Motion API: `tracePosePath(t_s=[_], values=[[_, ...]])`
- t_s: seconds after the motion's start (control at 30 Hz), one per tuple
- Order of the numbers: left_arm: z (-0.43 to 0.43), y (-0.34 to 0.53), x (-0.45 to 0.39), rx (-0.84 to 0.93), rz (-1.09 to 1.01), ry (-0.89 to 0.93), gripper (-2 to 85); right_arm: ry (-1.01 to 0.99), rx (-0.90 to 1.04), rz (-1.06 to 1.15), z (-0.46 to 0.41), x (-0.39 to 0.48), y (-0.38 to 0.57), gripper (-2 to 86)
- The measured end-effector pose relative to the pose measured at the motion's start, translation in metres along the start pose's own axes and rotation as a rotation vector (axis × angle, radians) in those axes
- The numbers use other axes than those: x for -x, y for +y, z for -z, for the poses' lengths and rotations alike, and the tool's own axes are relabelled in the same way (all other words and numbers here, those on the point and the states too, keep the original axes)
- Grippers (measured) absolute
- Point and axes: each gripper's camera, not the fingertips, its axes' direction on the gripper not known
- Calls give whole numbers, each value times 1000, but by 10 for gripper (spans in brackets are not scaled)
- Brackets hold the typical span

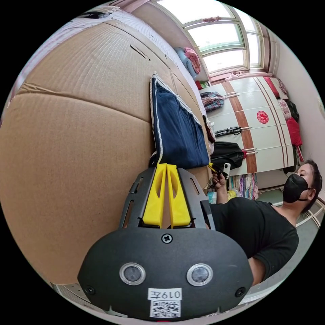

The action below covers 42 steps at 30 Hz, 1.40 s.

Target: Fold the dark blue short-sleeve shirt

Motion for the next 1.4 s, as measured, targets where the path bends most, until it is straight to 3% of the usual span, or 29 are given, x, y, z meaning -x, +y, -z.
tracePosePath(t_s=[0.27, 0.37, 0.53, 0.67, 0.87, 1.1, 1.23, 1.4], values=[[-9, -1, 15, 17, 8, 74, 7, -121, 27, 15, -13, -22, 6, 27], [-10, 2, 19, 22, 0, 99, 8, -45, 14, 36, -7, -17, 9, 48], [8, 2, 12, -105, -22, 48, 9, 23, -94, 64, 0, -1, 4, 71], [-9, -29, 14, -58, -3, 19, 8, -18, -79, 31, -30, -7, -17, 94], [-32, -54, 26, -18, 21, -5, 7, -6, -43, 15, -65, -14, -30, 67], [-28, -56, 28, -91, 27, -111, 6, 21, -33, 17, -85, -20, -33, 11], [-27, -63, 36, -146, 27, 7, 9, 42, -77, 46, -88, -17, -40, 36], [-42, -90, 42, -103, 45, -47, 13, -10, -74, 30, -104, -29, -70, 77]])
